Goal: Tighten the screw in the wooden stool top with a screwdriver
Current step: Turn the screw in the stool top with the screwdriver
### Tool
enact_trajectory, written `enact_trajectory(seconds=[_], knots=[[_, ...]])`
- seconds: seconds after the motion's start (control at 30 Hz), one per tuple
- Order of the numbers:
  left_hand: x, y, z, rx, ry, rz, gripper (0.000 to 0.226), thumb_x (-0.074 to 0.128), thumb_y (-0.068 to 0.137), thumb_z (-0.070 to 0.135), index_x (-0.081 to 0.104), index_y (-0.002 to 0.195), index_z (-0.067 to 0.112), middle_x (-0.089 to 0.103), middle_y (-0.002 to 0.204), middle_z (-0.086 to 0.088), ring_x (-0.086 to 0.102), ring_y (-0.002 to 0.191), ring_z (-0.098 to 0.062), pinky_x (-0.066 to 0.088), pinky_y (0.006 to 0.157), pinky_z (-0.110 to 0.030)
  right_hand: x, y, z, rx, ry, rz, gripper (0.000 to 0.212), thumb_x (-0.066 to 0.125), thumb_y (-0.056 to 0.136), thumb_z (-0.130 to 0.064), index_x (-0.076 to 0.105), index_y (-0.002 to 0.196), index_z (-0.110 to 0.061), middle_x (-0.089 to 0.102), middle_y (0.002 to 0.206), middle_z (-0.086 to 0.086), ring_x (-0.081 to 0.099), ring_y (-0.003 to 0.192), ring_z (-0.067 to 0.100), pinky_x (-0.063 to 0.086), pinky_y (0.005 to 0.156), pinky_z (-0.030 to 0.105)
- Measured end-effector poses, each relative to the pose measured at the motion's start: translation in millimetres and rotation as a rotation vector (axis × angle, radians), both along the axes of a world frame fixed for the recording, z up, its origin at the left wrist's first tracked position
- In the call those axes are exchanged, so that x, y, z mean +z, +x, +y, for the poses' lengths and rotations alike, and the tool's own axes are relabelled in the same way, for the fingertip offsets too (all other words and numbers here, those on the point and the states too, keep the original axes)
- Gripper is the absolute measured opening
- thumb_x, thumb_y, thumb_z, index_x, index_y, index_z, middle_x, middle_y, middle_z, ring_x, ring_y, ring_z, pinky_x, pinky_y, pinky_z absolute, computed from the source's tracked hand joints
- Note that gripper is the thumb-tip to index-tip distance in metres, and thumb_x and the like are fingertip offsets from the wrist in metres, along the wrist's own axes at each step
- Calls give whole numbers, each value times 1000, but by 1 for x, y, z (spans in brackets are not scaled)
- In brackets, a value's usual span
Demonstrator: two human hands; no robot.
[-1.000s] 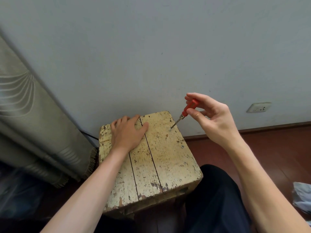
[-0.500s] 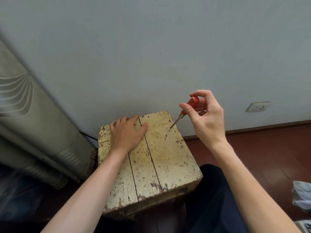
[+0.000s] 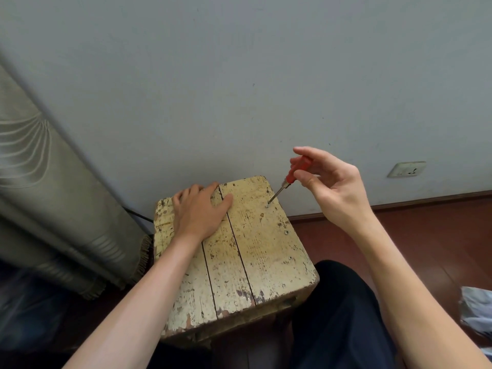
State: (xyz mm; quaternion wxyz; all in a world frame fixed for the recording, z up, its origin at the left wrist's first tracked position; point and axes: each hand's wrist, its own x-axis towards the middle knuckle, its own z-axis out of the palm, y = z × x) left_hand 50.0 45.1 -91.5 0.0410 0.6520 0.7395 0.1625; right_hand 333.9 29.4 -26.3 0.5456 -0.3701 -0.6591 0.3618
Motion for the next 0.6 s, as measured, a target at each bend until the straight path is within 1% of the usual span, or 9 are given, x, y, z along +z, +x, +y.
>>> enact_trajectory(seconds=[0.13, 0.2, 0.3, 0.4, 0.47, 0.53, 0.6], knots=[[0, 0, 0, -3, 1, 4, 72, 30, 93, 79, 47, 149, 37, 57, 135, 1, 45, 131, -21, 24, 113, -43, 2, -5, -1, -32, 9, 0, 36, 80, 95, -1, 76, 120, -27, 77, 102, 4, 81, 97, 24, 64, 93, 52], [0, 0, 0, -3, 2, 2, 72, 30, 93, 79, 47, 149, 37, 57, 135, 0, 45, 131, -21, 24, 113, -43, 4, -9, -1, -50, 26, -7, 35, 83, 94, -4, 74, 120, -27, 77, 99, 5, 81, 93, 25, 63, 89, 54], [0, 0, 0, -2, -5, 3, 72, 29, 92, 79, 47, 149, 38, 56, 136, 1, 44, 132, -21, 23, 113, -44, 3, -17, -1, -131, 58, -28, 37, 84, 95, -9, 73, 125, -28, 77, 96, 7, 81, 90, 24, 63, 82, 48], [1, 1, 0, -1, -12, 3, 72, 29, 93, 79, 47, 149, 38, 56, 137, 0, 43, 133, -21, 22, 114, -44, 0, -22, -1, -264, 80, -54, 35, 86, 93, -16, 78, 126, -24, 74, 100, 12, 79, 90, 28, 64, 84, 44], [2, 1, 0, 0, -11, -1, 71, 30, 93, 78, 47, 149, 38, 56, 136, 1, 43, 133, -21, 22, 114, -43, -1, -21, -1, -301, 87, -63, 37, 86, 93, -19, 78, 129, -22, 75, 99, 12, 79, 91, 24, 64, 84, 38], [1, 0, 0, 3, -8, -5, 71, 31, 93, 78, 47, 149, 38, 56, 135, 1, 43, 133, -22, 21, 113, -43, -2, -17, -1, -296, 93, -115, 40, 83, 96, -20, 75, 135, -24, 76, 101, 8, 77, 95, 16, 62, 82, 32], [1, 0, 0, 4, -6, -5, 70, 31, 93, 78, 47, 149, 38, 56, 135, 1, 43, 133, -22, 21, 114, -43, -2, -9, 0, -230, 79, -162, 43, 77, 101, -17, 70, 142, -29, 76, 110, -1, 75, 105, 13, 62, 86, 36]])
